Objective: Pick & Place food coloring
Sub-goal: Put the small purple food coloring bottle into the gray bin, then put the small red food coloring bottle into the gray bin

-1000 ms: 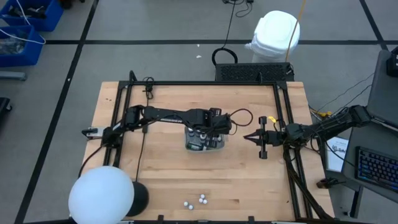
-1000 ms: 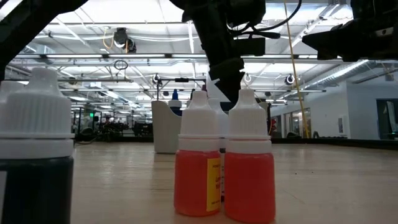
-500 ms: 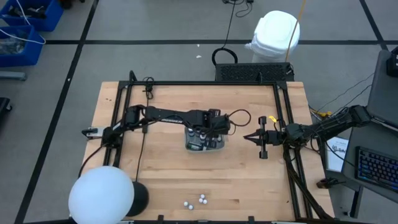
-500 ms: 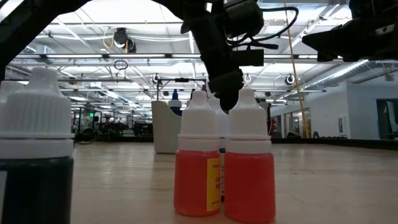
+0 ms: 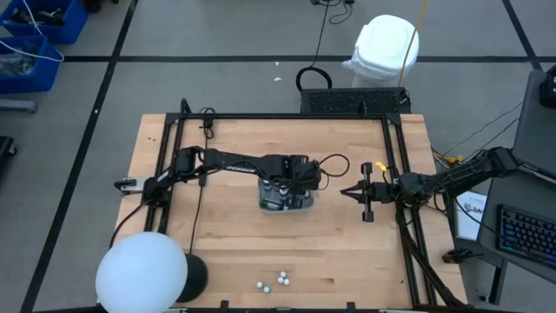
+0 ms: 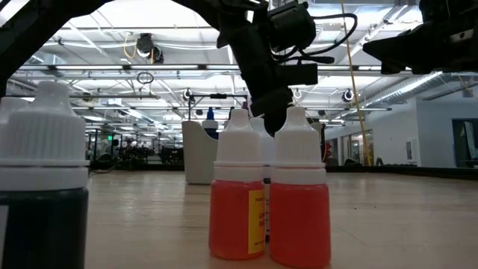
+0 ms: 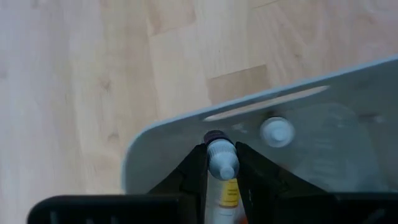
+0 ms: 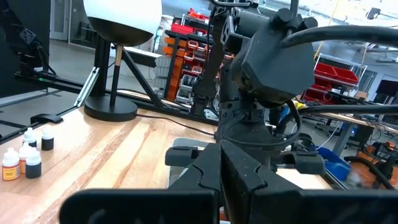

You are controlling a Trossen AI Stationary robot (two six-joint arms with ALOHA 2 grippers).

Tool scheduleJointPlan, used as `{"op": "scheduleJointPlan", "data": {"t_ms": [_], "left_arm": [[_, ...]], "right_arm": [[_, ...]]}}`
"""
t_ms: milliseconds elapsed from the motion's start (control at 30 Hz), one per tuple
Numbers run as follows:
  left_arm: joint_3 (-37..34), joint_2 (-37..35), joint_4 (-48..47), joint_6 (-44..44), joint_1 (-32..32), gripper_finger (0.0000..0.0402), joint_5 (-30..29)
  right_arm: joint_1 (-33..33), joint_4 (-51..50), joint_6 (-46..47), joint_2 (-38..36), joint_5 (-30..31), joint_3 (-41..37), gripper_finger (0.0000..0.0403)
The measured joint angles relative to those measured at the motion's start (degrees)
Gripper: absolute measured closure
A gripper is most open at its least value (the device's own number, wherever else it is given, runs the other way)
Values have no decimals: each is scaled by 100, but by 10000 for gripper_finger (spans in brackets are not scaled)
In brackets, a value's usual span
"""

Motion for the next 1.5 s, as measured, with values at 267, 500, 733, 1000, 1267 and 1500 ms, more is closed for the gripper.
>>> {"op": "scheduleJointPlan", "data": {"t_ms": [267,500,733,1000,1267,1500], "left_arm": [[-7,57,35,9,23,330,218],[-9,262,192,55,50,330,292],[-9,262,166,18,90,329,284],[-7,262,208,11,91,305,147],[-4,262,244,26,91,270,61],[-2,-68,205,59,-69,269,-263]], "right_arm": [[0,2,1,-2,0,-2,403],[0,2,3,0,-2,-2,403],[0,2,-4,-1,-1,-1,403],[0,2,-5,-2,-2,-2,403],[0,2,-8,0,-2,0,403],[0,7,-52,0,-2,0,403]]}}
